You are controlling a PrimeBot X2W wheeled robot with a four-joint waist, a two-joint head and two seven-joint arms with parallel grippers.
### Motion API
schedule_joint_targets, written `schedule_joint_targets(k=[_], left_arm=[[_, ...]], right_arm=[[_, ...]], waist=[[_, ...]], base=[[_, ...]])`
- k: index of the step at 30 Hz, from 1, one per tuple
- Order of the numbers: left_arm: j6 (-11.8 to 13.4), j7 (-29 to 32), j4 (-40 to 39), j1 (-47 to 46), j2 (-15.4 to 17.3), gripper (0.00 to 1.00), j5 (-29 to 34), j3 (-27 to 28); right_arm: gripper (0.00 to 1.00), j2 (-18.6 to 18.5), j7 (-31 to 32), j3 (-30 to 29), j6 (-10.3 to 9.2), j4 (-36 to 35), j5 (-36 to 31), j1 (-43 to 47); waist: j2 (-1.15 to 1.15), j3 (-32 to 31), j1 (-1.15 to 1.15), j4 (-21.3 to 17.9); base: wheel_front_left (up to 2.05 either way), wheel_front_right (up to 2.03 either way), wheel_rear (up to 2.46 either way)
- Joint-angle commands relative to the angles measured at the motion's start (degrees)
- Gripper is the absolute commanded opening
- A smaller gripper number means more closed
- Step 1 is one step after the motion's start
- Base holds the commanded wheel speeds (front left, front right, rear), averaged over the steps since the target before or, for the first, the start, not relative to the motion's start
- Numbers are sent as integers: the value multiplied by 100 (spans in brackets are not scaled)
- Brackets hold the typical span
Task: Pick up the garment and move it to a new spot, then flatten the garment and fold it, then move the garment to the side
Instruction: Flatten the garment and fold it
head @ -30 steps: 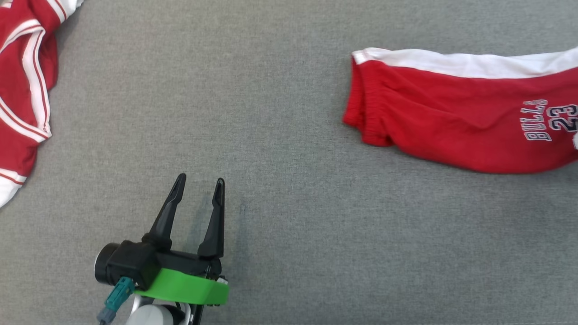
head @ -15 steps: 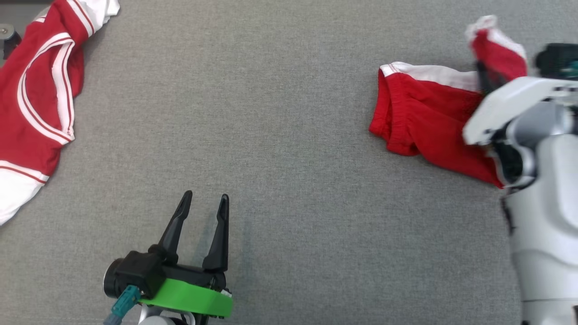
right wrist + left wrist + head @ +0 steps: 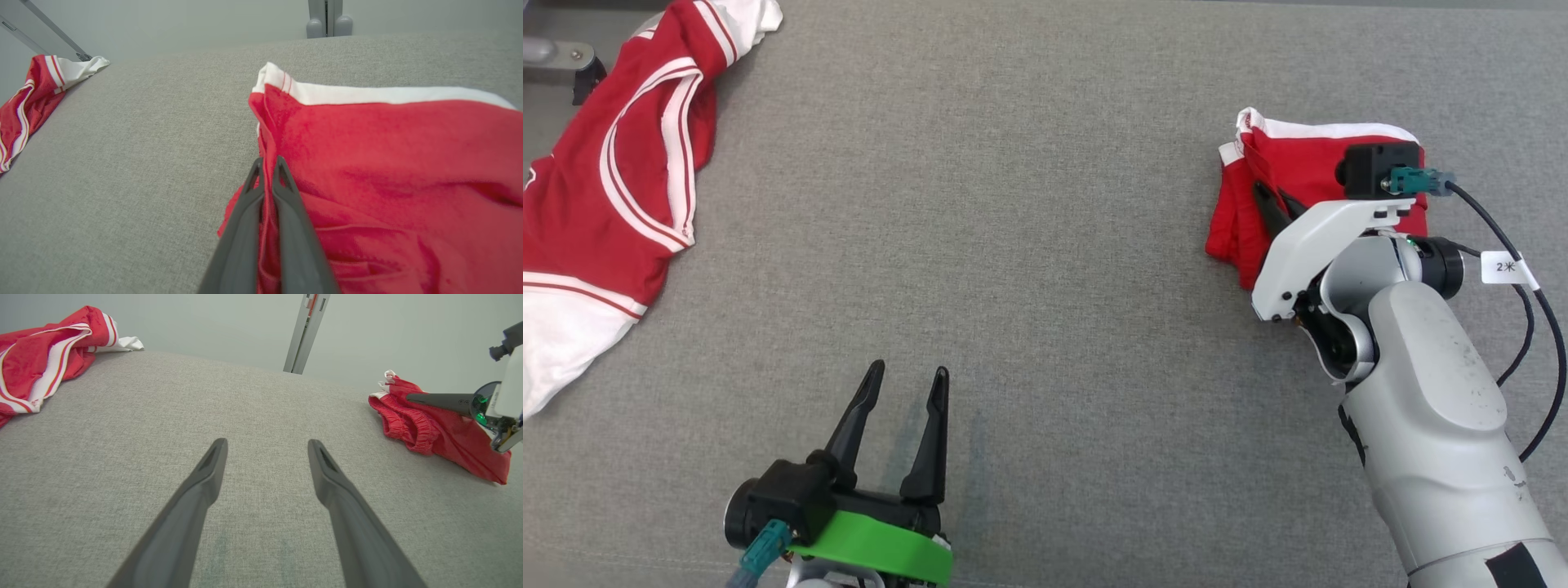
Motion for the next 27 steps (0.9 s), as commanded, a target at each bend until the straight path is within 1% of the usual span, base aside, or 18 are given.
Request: schedule_joint_targets(k=[1, 2, 3, 4, 6, 10, 12, 16, 21, 27], left_arm=[[-9, 1, 17, 111, 4, 100, -2, 16], [-7, 1, 24, 114, 4, 100, -1, 12], [-3, 1, 35, 113, 4, 100, 0, 10], [0, 0, 42, 116, 4, 100, 3, 10], [8, 1, 62, 126, 3, 100, 16, 17], [37, 1, 92, 190, 4, 100, 38, 78], [51, 1, 93, 235, 5, 100, 53, 129], [82, 0, 89, 388, 6, 100, 76, 307], [108, 1, 49, 602, 7, 100, 116, 530], [127, 0, -50, 865, 7, 100, 154, 806]], right_arm=[[5, 0, -104, 12, -6, 57, -10, -67], [32, 7, -167, 26, -6, 85, -1, -82], [90, 15, -271, 31, -6, 100, 27, -94], [100, 19, -345, 30, -6, 124, 63, -96], [100, 27, -517, 36, -6, 132, 170, -95], [100, 36, -979, 129, -6, -126, 410, 105], [100, 29, -1251, 256, -6, -350, 326, 281], [100, -290, -1901, 422, -7, -817, -121, 771], [100, -541, -2561, 246, -8, -1215, -451, 1460], [100, -584, -2868, -302, -7, -1421, -593, 2275]], waist=[[0, -12, 0, -11], [0, -18, 0, -16], [0, -30, 0, -27], [0, -43, 0, -37], [0, -84, 0, -63], [0, -226, 0, -129], [0, -314, 0, -197], [0, -553, 0, -372], [0, -870, 0, -544], [0, -1196, 0, -645]], base=[[0, 0, 0], [0, 0, 0], [0, 0, 0], [0, 0, 0], [0, 0, 0], [0, 0, 0], [0, 0, 0], [0, 0, 0], [0, 0, 0], [0, 0, 0]])
